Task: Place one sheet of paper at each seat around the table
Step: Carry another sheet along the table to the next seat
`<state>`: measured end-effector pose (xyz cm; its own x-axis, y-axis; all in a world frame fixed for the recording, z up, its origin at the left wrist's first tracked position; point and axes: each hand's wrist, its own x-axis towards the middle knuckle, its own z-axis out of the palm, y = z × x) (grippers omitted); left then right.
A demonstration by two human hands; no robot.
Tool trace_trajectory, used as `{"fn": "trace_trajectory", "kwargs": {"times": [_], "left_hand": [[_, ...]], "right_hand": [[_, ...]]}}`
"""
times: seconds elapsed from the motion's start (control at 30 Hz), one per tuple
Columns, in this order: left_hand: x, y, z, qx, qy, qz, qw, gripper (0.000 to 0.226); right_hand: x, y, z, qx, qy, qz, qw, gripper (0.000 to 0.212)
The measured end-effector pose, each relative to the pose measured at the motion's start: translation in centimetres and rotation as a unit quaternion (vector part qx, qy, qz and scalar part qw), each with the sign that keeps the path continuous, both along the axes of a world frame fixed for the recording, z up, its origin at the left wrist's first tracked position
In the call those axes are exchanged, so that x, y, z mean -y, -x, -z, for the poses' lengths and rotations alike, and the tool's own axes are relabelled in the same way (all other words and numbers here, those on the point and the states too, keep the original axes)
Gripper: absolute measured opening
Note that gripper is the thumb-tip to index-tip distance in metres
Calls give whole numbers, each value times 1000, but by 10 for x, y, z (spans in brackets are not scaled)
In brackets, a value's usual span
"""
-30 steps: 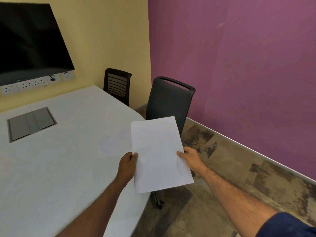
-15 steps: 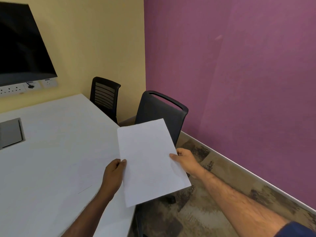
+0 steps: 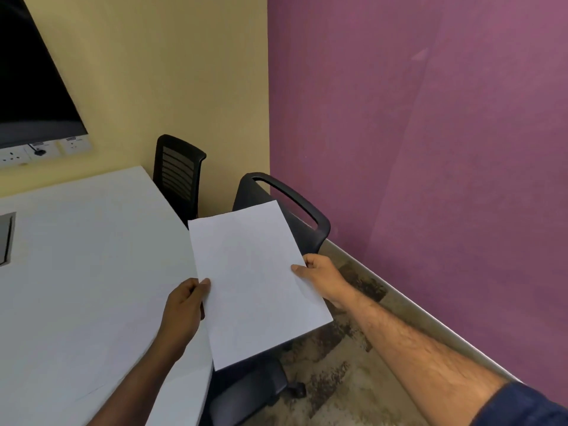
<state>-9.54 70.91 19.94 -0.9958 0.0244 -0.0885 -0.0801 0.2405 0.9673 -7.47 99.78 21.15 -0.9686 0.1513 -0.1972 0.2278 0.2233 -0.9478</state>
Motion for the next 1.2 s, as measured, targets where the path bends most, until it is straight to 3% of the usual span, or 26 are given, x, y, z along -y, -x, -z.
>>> {"fn": "trace_trajectory", "kwargs": {"times": [0.43, 0.77, 1.2], "left_hand": [[-112, 21, -21, -10, -7, -174, 985, 39], [-135, 85, -26, -17, -31, -253, 967, 43], [-166, 180, -29, -14, -48, -321, 946, 43]], "right_hand": [[-104, 128, -47, -28, -46, -173, 983, 28], [-109, 239, -53, -31, -55, -266, 962, 18], [-112, 378, -53, -21, -48, -330, 942, 20]]}}
